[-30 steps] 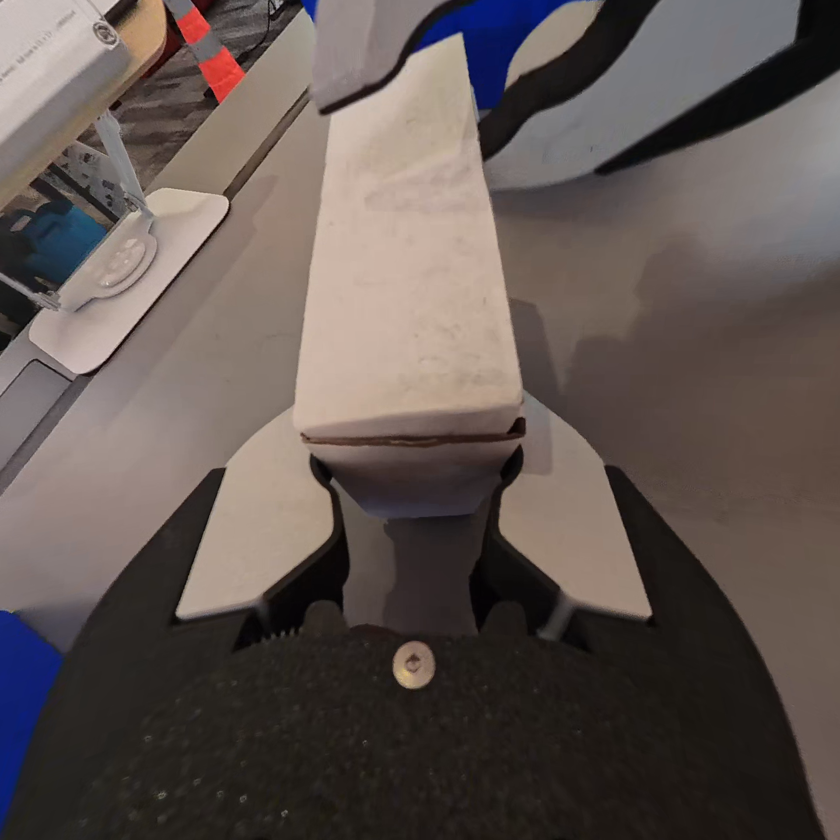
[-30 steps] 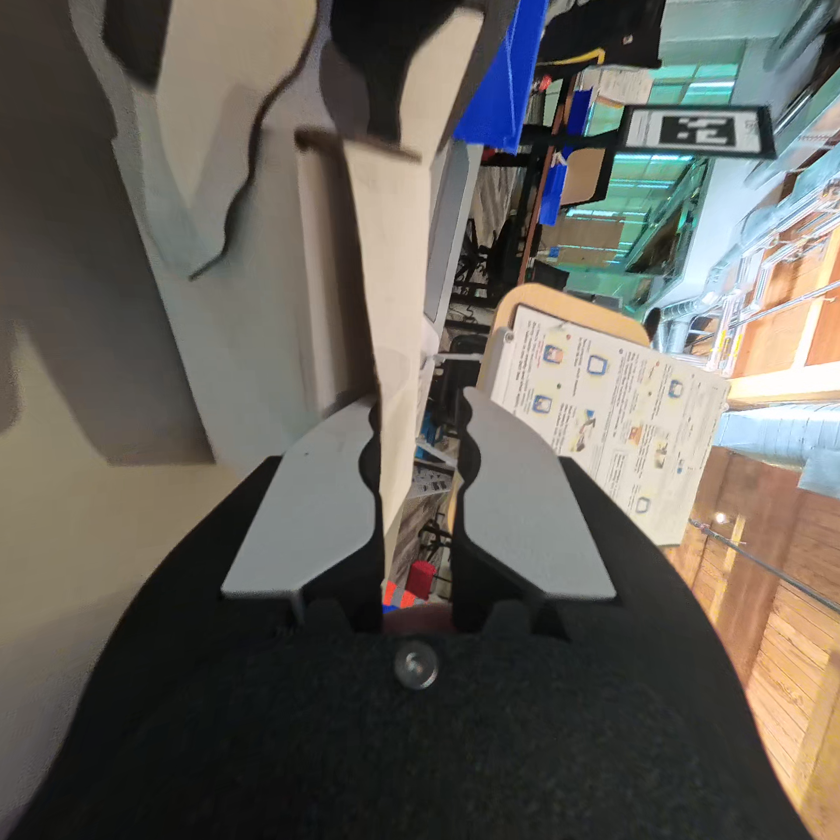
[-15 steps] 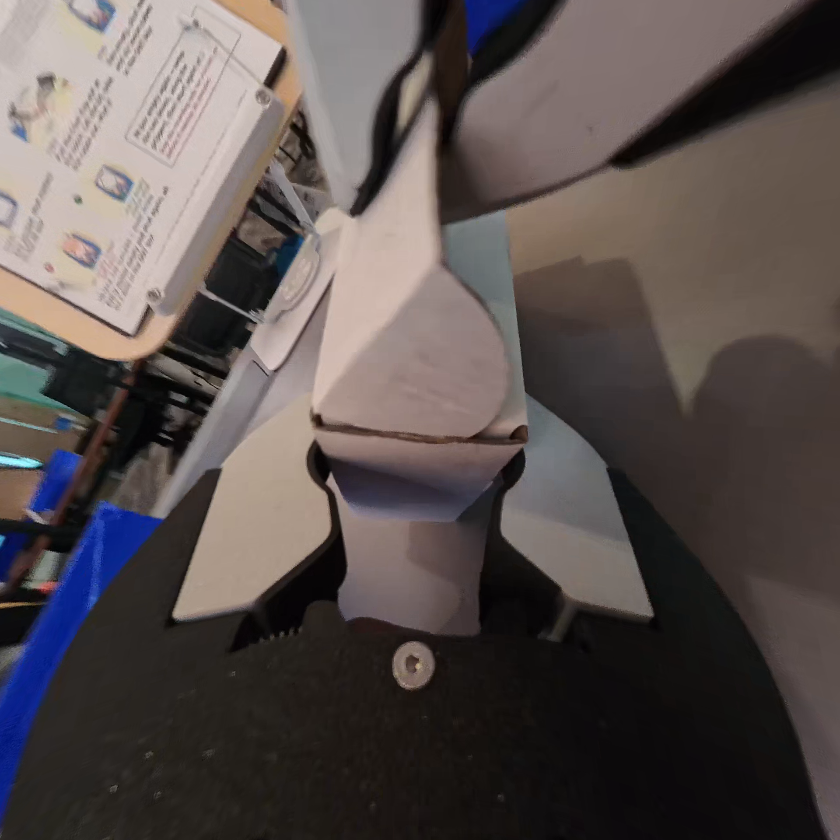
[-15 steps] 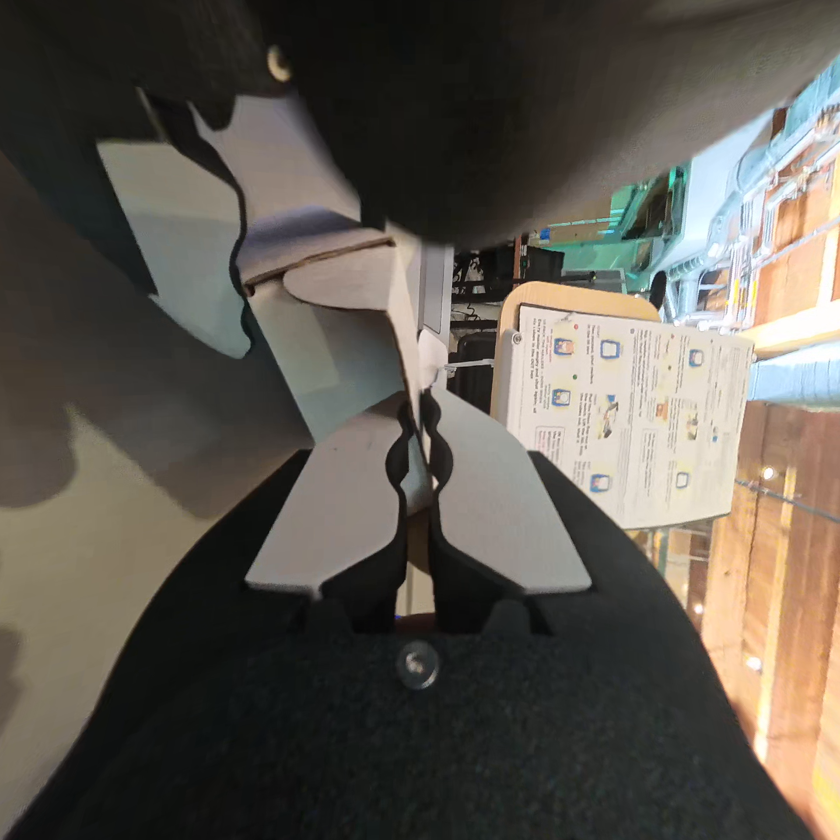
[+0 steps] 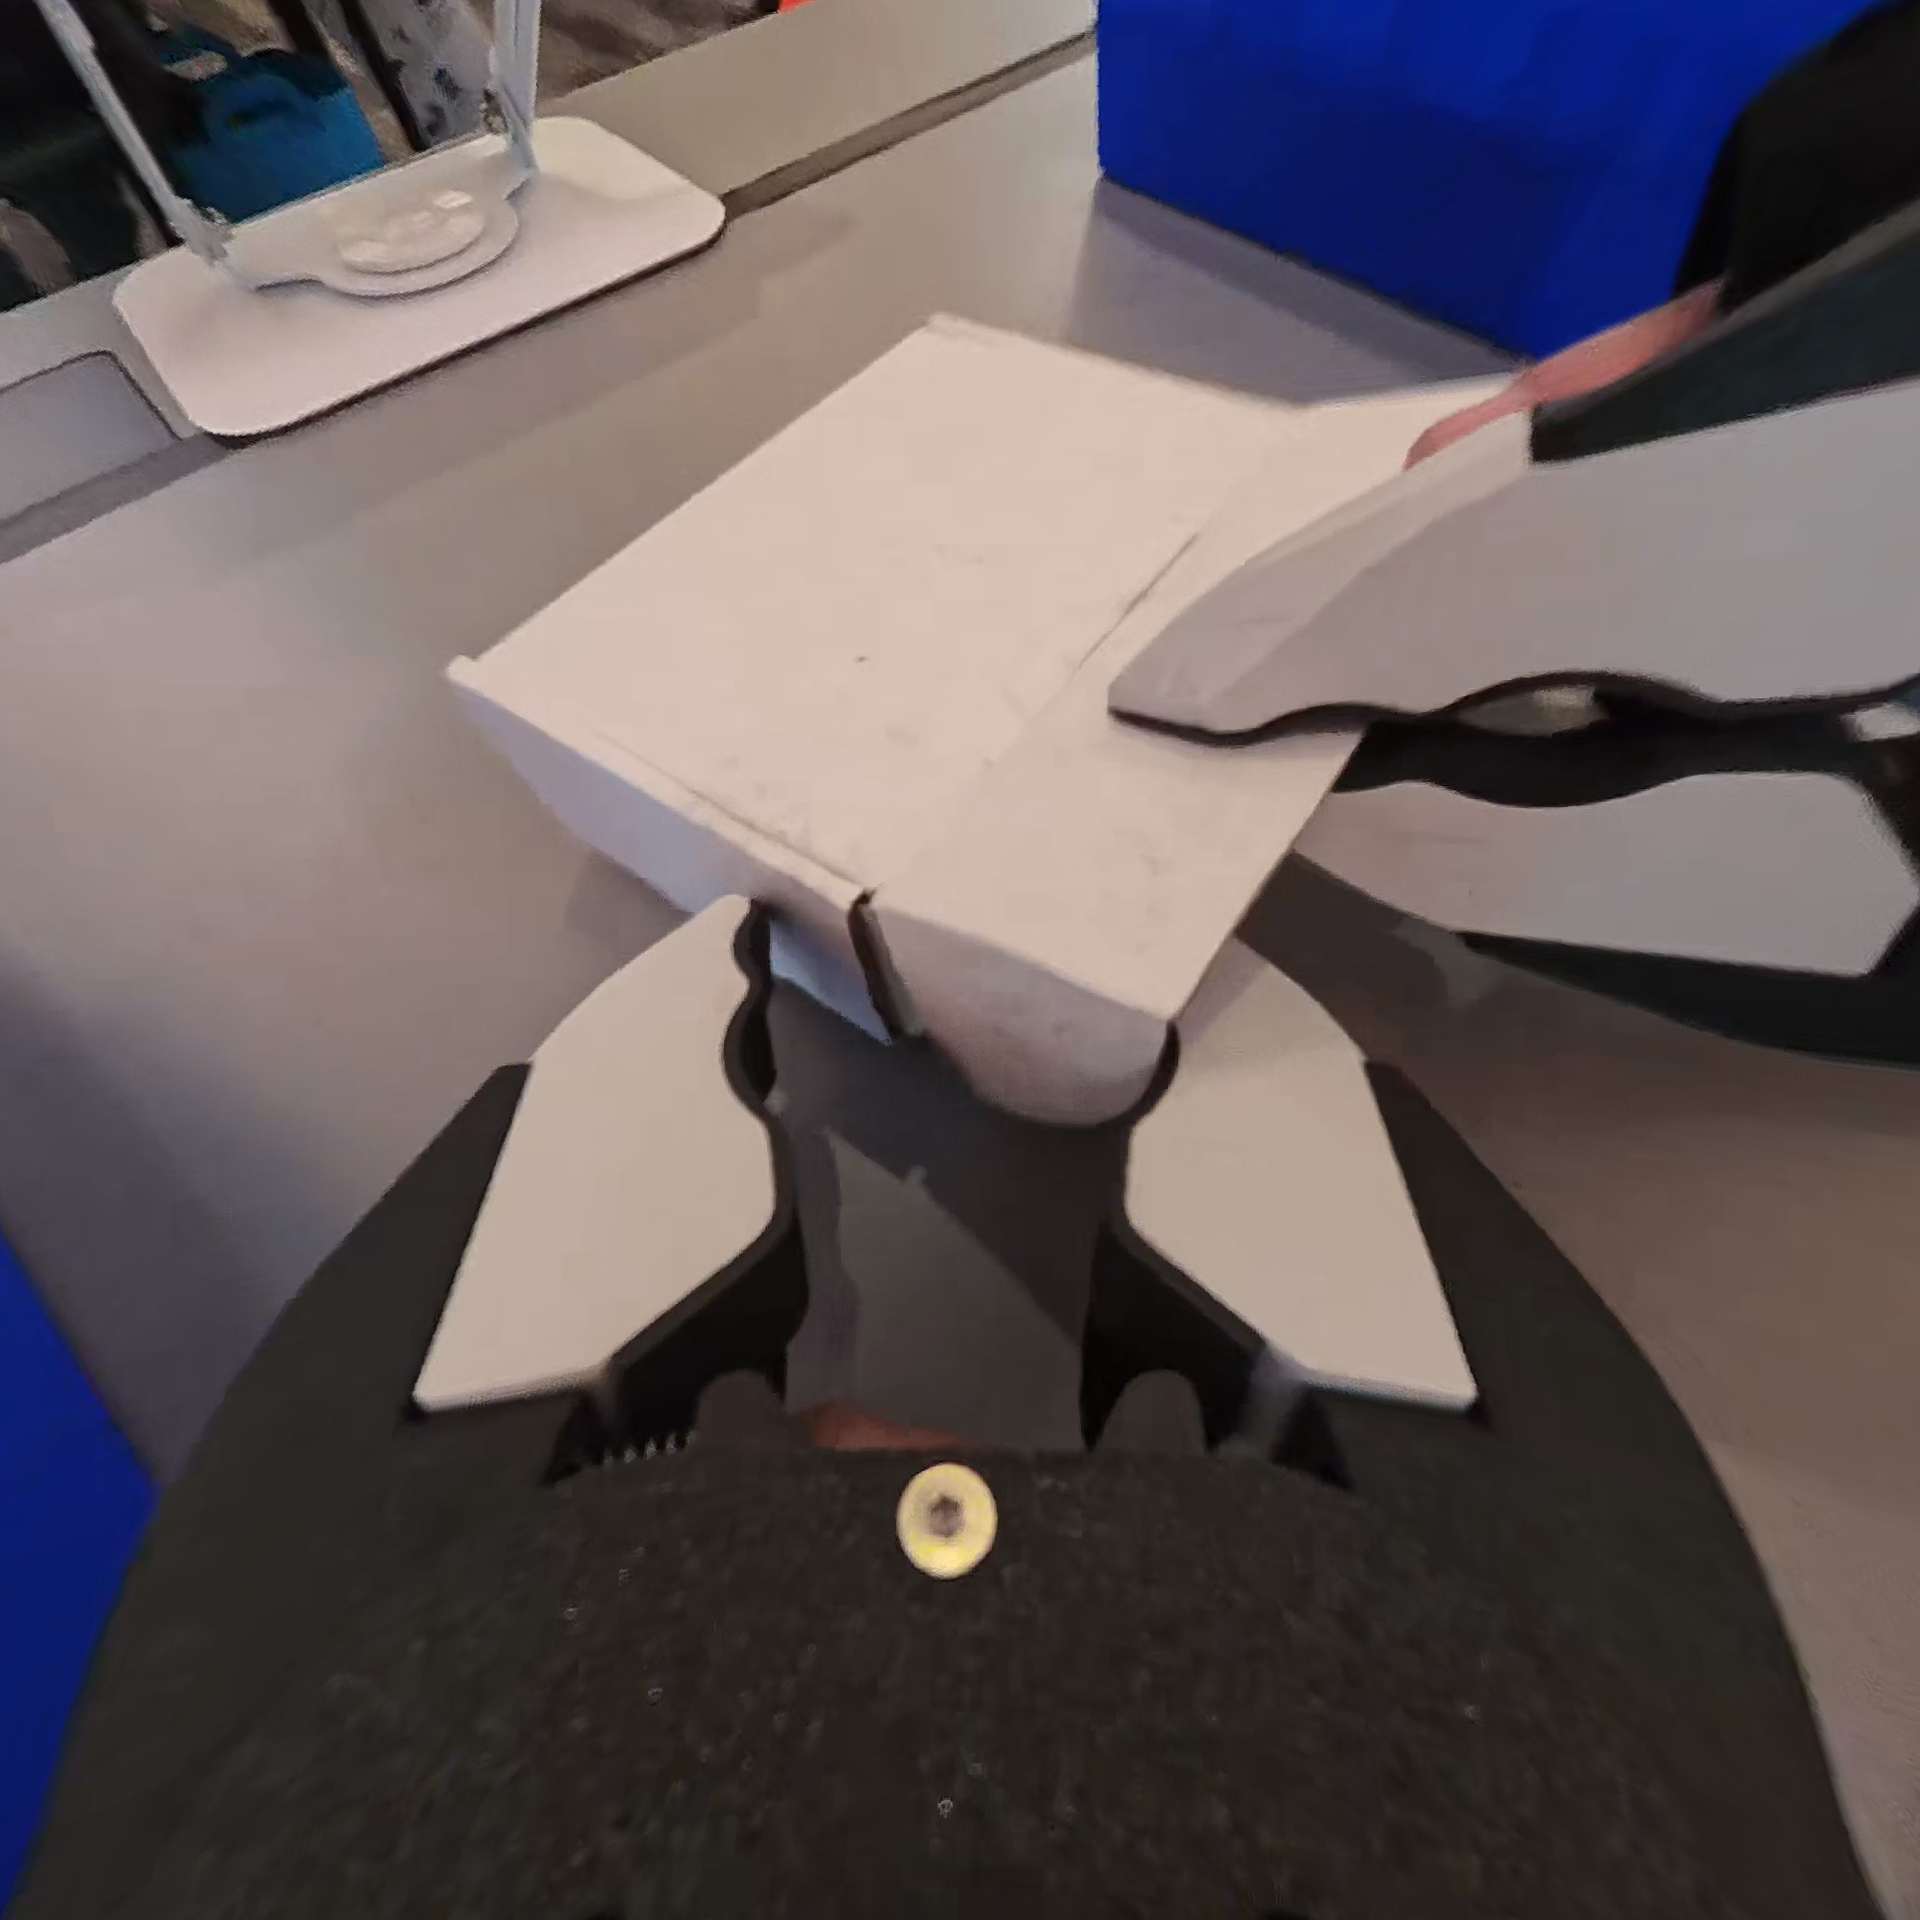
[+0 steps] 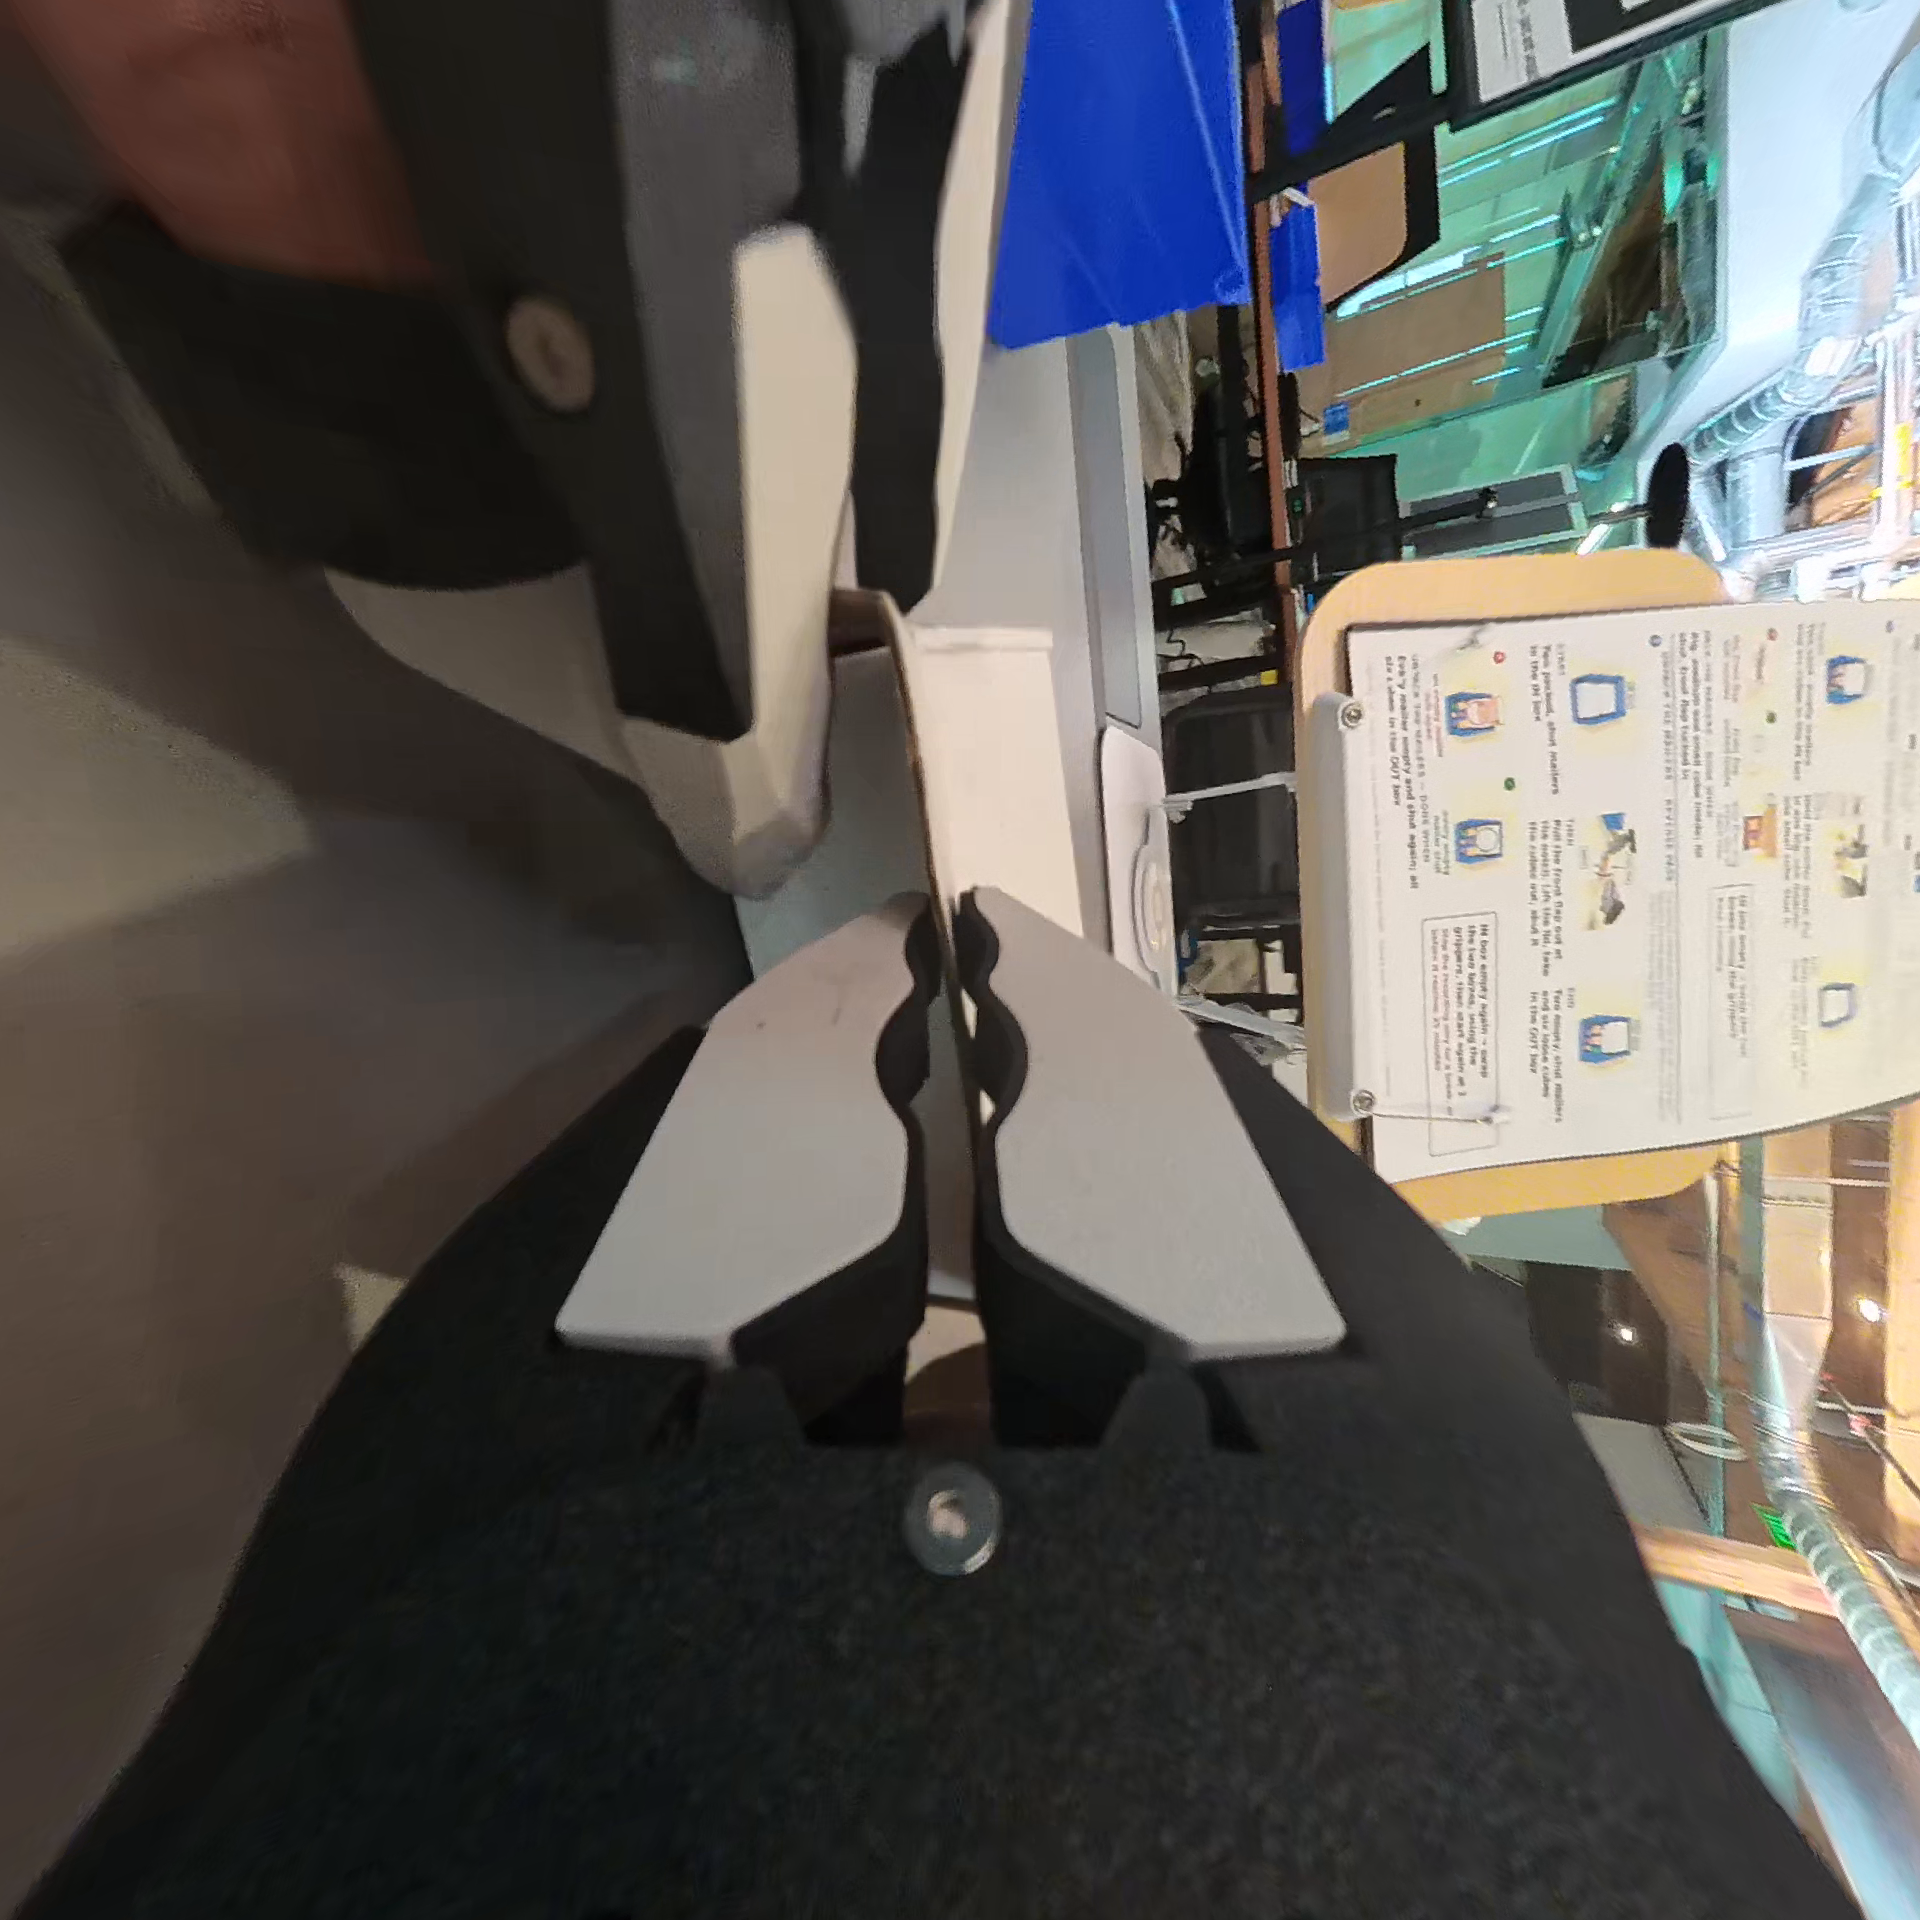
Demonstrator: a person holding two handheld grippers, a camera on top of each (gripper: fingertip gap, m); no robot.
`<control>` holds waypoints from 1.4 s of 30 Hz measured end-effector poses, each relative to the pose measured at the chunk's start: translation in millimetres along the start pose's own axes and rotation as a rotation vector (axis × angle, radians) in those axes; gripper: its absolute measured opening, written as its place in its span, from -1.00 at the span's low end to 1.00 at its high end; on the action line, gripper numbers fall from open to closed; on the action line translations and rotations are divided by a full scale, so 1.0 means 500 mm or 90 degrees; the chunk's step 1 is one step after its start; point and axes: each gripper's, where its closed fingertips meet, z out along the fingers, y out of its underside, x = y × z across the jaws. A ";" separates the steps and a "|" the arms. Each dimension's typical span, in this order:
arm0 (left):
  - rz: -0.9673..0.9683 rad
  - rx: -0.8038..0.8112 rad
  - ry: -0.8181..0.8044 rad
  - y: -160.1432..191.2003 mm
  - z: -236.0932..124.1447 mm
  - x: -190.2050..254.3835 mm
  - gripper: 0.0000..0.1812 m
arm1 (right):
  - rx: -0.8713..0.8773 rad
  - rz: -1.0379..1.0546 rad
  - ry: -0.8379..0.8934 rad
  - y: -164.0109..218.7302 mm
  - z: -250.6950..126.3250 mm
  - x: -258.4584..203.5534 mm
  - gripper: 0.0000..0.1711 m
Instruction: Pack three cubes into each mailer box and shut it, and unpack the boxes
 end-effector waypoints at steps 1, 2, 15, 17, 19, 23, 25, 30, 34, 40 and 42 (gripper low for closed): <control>0.018 -0.009 -0.004 0.005 0.002 0.000 -0.32 | -0.002 0.002 -0.011 0.000 0.001 -0.002 -0.97; 0.025 -0.014 -0.011 0.008 0.003 -0.002 -0.37 | -0.004 0.008 -0.027 0.000 0.003 -0.005 -0.97; 0.033 -0.083 0.002 0.039 0.018 -0.003 -0.89 | -0.002 0.104 -0.121 0.015 -0.012 0.105 -0.97; 0.036 -0.086 0.000 0.040 0.018 -0.003 -0.83 | -0.006 0.100 -0.140 0.015 -0.009 0.111 -0.97; 0.031 -0.076 -0.002 0.036 0.015 -0.005 -0.79 | -0.020 0.076 -0.139 0.016 -0.005 0.115 -0.97; 0.000 0.023 -0.002 -0.010 -0.015 -0.022 -0.79 | -0.037 0.047 -0.128 0.014 -0.001 0.113 -0.97; -0.014 0.095 0.002 -0.044 -0.036 -0.033 -0.79 | -0.035 0.053 -0.122 0.014 -0.003 0.112 -0.97; -0.025 0.126 0.069 -0.065 -0.032 -0.002 -0.78 | -0.031 0.052 -0.129 0.013 -0.006 0.105 -0.97; 0.043 0.061 0.002 -0.035 0.002 -0.011 -0.83 | -0.022 0.037 -0.144 -0.004 -0.011 0.093 -0.97; 0.090 0.045 -0.013 -0.027 0.002 -0.001 -0.99 | -0.018 0.061 -0.127 -0.002 -0.016 0.113 -0.98; 0.096 0.045 -0.018 -0.026 0.002 0.000 -0.99 | -0.015 0.067 -0.119 -0.004 -0.015 0.127 -0.97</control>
